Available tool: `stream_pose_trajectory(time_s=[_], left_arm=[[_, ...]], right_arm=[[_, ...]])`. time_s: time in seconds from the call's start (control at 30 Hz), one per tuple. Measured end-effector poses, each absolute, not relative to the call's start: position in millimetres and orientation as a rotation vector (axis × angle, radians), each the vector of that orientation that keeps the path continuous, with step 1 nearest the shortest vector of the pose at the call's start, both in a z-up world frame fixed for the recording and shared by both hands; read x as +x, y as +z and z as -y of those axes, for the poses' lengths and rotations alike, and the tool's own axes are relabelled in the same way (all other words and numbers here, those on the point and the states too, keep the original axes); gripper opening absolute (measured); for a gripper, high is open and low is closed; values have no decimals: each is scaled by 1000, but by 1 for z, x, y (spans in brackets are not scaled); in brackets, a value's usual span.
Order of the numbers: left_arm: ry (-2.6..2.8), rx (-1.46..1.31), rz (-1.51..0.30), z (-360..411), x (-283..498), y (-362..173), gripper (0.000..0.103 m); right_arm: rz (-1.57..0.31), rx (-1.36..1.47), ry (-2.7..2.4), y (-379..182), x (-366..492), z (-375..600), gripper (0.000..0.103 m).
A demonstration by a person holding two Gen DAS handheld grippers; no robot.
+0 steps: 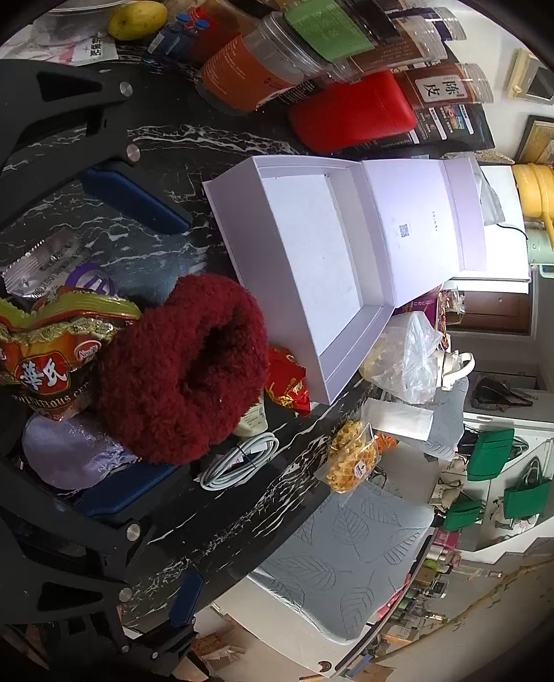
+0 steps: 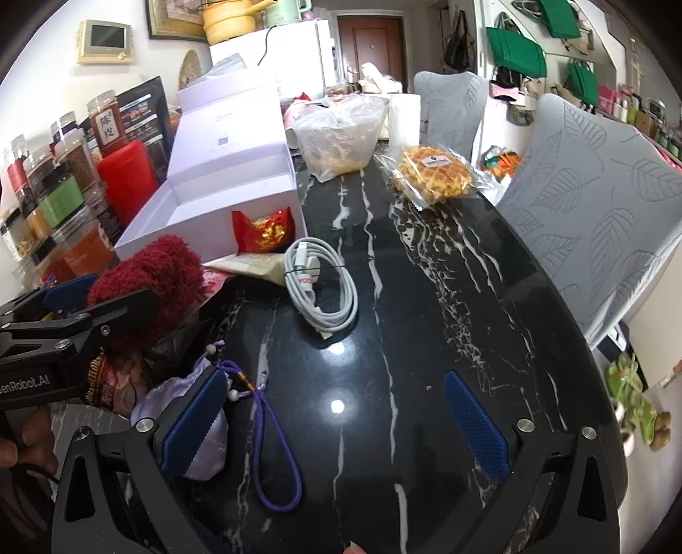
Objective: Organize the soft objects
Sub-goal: 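Grasp the dark red fuzzy scrunchie with the left gripper and lift it, then grasp the red-and-gold snack bag with the right gripper while the left gripper holds the scrunchie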
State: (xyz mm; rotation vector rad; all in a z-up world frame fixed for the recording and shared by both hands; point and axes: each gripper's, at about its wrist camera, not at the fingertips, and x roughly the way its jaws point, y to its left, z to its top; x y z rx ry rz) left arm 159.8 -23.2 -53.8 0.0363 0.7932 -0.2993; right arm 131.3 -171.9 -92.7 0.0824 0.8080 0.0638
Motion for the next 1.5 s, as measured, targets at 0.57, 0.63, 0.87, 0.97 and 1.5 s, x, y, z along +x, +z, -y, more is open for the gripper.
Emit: stream_pose_trajectory(time_s=[0.57, 0.63, 0.87, 0.97, 1.5], left_arm=[[-393, 154, -886, 31, 178, -54, 103], [-408, 164, -915, 35, 182, -59, 99], [-423, 112, -913, 31, 185, -62, 62], [-430, 89, -870, 28, 180, -57, 51], [-436, 3, -748, 7, 159, -31, 38]], right_arm=[[-842, 96, 74, -100, 147, 174, 103], [-844, 101, 72, -101, 146, 175, 103], [-846, 106, 50, -102, 146, 180, 103], [-845, 107, 54, -102, 146, 180, 103], [-815, 112, 122, -94, 132, 172, 103]])
